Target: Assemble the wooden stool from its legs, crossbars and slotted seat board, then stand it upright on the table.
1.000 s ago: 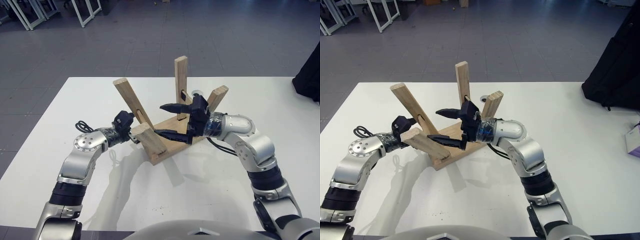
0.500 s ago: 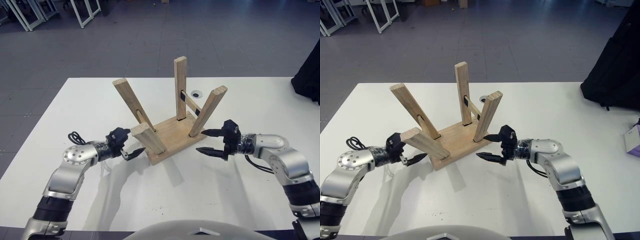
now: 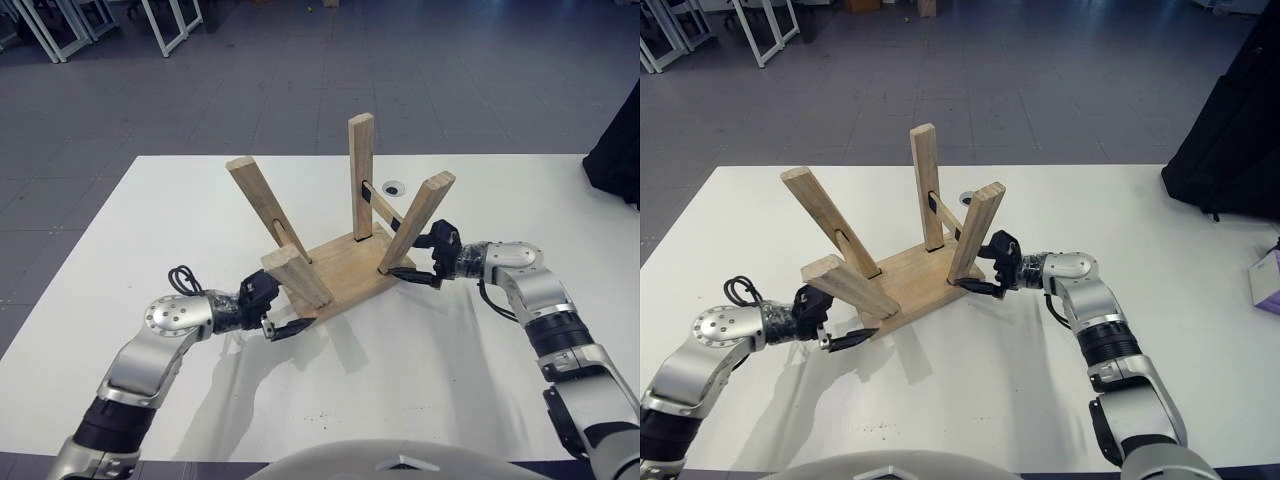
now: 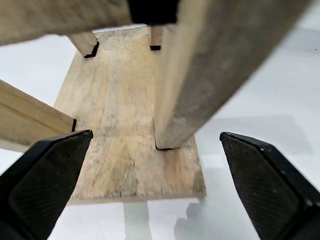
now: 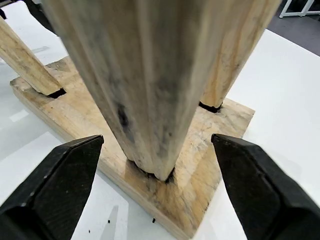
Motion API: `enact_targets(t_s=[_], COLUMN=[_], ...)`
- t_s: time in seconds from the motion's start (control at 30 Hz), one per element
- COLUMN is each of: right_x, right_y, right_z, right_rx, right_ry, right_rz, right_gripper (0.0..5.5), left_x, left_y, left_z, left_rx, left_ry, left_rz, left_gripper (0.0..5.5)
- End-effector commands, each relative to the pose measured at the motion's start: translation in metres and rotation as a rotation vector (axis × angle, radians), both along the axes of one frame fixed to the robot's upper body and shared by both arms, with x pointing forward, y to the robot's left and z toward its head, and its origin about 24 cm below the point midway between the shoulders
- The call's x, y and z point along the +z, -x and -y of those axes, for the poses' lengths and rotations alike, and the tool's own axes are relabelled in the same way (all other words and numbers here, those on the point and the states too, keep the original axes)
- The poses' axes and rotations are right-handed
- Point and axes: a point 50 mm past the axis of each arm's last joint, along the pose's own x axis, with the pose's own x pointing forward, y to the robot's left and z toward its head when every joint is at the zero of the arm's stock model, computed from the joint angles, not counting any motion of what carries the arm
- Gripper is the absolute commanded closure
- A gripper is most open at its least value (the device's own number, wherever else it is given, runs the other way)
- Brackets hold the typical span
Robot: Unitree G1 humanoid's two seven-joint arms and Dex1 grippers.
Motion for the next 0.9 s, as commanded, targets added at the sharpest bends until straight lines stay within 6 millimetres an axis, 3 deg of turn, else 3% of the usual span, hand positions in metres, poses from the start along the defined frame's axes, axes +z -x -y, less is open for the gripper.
enact_targets(t_s=[0.03,0.23,0.4,0.67,0.9], right_x=[0.008,0.010,0.012,0.012,0.012], right_y=[0.002,0.010,0.016,0.023,0.033], right_z=[-0.006,-0.007,-0.011,-0.018,-0.019], right_rx=[0.078,0.133,0.177,0.243,0.306], right_ry=[-0.018,-0.010,-0.016,0.002,0.005], right_rz=[0.013,-0.003,-0.014,-0.021,-0.036], right_gripper=[1.51,1.51,2.50,3.94,4.30], left_x=[-0.004,-0.009,-0.021,-0.022,-0.009], left_y=[-0.010,-0.018,-0.014,-0.013,-0.016], left_z=[0.003,-0.013,-0.021,-0.025,-0.022], left_rx=[0.017,0.029,0.004,-0.084,-0.110], left_ry=[-0.018,0.057,0.034,0.014,0.126], left_rz=[0.025,0.015,-0.034,-0.010,0.008], left_gripper=[0.79,0.79,0.79,2.10,3.26])
